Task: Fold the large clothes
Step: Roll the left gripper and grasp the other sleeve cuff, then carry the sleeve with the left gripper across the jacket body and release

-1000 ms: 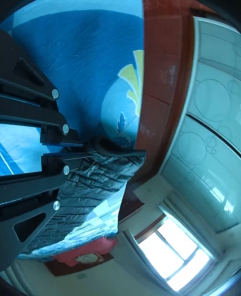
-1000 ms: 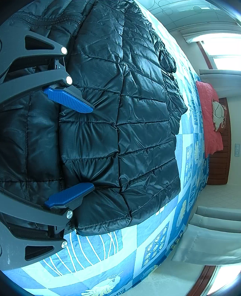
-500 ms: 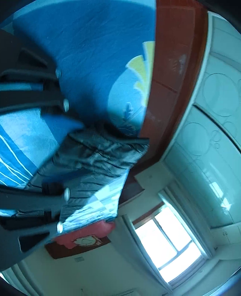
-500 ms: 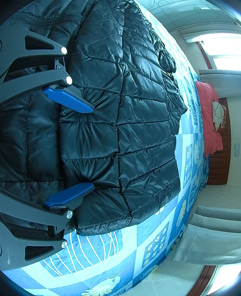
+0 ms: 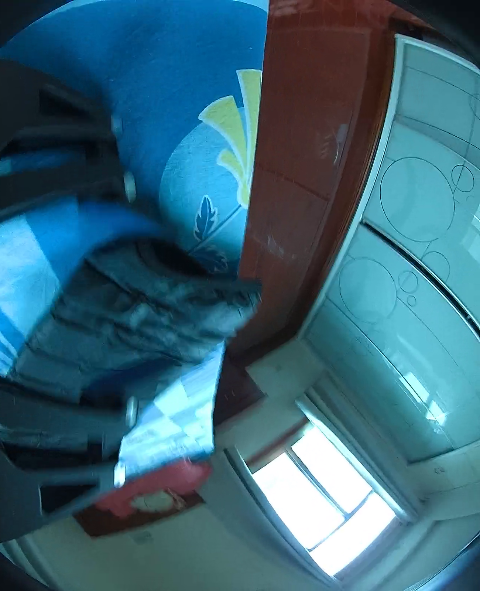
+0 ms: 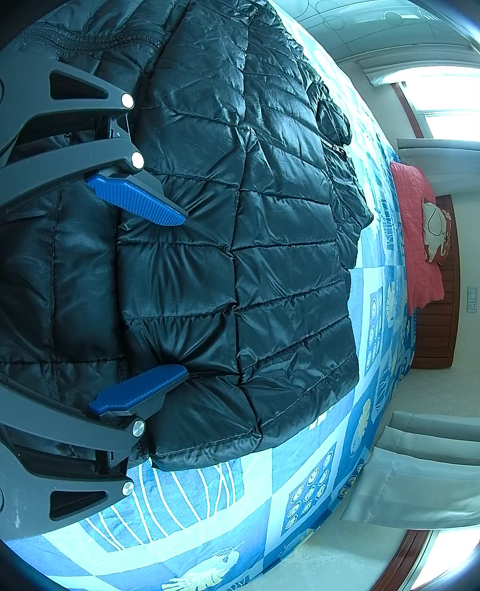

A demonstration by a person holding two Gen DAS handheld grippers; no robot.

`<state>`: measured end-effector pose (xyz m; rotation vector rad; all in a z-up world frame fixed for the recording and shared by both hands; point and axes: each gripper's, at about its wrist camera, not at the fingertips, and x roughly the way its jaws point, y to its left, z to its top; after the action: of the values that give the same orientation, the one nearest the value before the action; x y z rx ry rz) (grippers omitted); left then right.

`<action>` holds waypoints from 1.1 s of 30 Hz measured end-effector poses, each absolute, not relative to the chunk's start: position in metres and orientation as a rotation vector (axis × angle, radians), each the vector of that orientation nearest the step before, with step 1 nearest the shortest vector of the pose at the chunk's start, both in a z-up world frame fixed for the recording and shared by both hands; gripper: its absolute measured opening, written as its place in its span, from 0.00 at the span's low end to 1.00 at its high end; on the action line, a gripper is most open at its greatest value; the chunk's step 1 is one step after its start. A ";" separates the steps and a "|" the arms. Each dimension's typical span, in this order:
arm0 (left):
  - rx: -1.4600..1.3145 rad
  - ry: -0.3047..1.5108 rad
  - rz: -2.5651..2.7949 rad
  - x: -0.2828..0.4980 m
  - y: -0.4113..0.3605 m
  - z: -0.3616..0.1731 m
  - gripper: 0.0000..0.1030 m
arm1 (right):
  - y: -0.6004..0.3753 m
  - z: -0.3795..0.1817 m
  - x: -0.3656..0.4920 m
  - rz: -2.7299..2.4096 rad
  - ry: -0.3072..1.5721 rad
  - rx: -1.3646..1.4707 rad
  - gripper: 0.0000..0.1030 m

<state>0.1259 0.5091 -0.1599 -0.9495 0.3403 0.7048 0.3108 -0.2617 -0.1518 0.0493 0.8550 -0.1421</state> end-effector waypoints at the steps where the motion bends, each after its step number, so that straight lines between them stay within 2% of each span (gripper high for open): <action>1: -0.952 0.353 0.725 0.126 0.510 -0.162 0.28 | -0.262 -0.152 0.311 -0.143 0.855 0.048 0.75; 2: -0.961 0.347 0.729 0.124 0.511 -0.164 0.22 | -0.262 -0.152 0.311 -0.142 0.855 0.048 0.75; 8: -0.940 0.367 0.736 0.123 0.510 -0.160 0.10 | -0.261 -0.152 0.311 -0.142 0.854 0.050 0.75; 19: -0.802 0.327 0.561 0.148 0.449 -0.110 0.08 | -0.262 -0.152 0.311 -0.142 0.853 0.050 0.75; 26: -0.731 0.338 0.324 0.191 0.364 -0.073 0.08 | -0.264 -0.150 0.311 -0.138 0.848 0.061 0.75; 33: -0.653 0.440 0.167 0.237 0.265 -0.074 0.08 | -0.264 -0.150 0.311 -0.138 0.846 0.066 0.75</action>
<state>0.2374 0.2647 -0.0742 -0.6531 0.4402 0.1673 0.3108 -0.2642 -0.1501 0.0657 0.8456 -0.1381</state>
